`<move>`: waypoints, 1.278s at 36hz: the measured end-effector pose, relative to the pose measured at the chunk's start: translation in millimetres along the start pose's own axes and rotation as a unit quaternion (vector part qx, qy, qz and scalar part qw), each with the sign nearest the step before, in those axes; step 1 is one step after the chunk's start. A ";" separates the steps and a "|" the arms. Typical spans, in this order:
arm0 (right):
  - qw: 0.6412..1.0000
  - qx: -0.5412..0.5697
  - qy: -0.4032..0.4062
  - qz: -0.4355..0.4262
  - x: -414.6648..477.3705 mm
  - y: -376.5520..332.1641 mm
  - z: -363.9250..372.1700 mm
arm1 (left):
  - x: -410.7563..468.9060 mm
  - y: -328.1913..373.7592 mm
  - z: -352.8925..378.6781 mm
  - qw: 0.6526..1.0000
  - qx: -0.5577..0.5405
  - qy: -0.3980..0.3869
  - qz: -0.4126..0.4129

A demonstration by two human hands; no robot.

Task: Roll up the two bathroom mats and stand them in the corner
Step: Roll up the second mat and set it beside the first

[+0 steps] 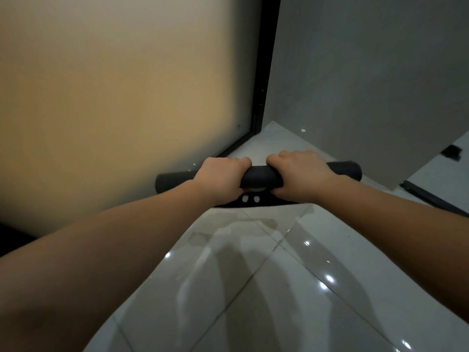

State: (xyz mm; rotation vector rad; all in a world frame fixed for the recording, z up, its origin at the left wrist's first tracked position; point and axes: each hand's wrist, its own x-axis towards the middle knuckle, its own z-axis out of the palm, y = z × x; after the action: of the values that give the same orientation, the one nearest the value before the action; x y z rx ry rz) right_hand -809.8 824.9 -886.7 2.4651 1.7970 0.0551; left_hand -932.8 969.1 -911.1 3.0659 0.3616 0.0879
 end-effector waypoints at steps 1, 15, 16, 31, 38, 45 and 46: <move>0.998 0.038 -0.043 0.021 1.2 1.0 -1.7 | -0.9 0.1 0.5 1.000 0.024 0.015 0.008; 0.997 -0.056 0.051 -0.018 -6.6 5.9 3.2 | 2.0 -0.8 2.2 0.995 -0.097 -0.037 -0.008; 0.994 -0.071 0.072 -0.031 -7.3 5.6 4.8 | 1.8 -0.2 1.5 0.991 -0.119 -0.057 -0.015; 0.979 0.131 -0.144 0.055 -1.6 12.0 -7.2 | -6.5 -2.8 3.0 0.992 0.074 0.088 0.056; 0.998 -0.058 0.016 -0.002 -9.4 7.8 -4.7 | 5.9 7.4 -4.6 0.992 -0.102 -0.057 -0.037; 0.993 -0.107 -0.003 -0.054 -4.4 5.7 -25.3 | 8.0 16.2 1.5 0.957 -0.265 -0.075 -0.089; 0.994 -0.102 -0.011 -0.048 -2.5 8.8 -35.2 | 7.6 17.9 5.1 0.954 -0.279 -0.057 -0.099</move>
State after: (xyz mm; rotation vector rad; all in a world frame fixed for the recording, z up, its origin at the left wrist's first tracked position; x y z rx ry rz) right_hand -805.1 821.6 -850.8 2.2287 1.7994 0.1929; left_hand -921.0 953.3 -914.7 2.4517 0.5291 0.0014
